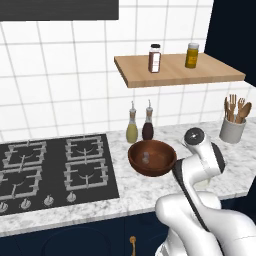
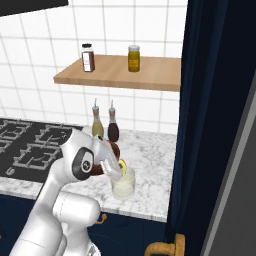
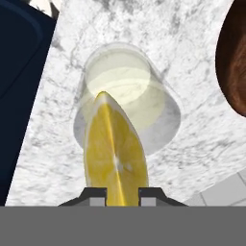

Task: Grab a lemon wedge from the fridge and one ice cube from the ice bowl, and put them in the glass of lemonade.

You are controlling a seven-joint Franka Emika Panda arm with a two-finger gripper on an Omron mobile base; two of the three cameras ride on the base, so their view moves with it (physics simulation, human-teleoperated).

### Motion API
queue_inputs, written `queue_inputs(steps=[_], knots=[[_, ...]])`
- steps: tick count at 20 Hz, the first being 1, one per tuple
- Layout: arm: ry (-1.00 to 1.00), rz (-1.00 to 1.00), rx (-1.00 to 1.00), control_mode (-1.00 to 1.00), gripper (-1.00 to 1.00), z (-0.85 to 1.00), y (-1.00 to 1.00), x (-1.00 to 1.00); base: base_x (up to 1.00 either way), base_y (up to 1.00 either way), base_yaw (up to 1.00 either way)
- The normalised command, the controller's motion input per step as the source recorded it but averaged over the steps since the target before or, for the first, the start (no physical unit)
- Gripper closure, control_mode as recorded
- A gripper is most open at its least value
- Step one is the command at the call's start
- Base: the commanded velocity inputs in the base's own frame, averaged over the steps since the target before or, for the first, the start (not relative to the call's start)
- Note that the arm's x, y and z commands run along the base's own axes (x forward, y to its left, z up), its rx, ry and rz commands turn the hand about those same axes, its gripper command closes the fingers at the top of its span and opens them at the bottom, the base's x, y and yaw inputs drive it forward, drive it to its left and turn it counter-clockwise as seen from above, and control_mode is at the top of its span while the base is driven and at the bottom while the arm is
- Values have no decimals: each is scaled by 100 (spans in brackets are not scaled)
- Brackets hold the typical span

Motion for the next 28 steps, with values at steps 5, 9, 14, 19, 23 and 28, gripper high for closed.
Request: queue_inputs(steps=[5,9,14,19,23,28], knots=[[-17,0,-7,-100,100,-67,0,21,0,0,0],[-16,0,-7,-100,100,-85,0,16,0,0,0],[-14,0,-9,-100,100,-93,6,7,0,0,0],[-9,0,-9,-100,100,-98,21,11,0,0,0],[-6,0,-8,-100,100,-99,32,20,0,0,0],[-5,1,-8,-100,100,-99,34,18,0,0,0]])
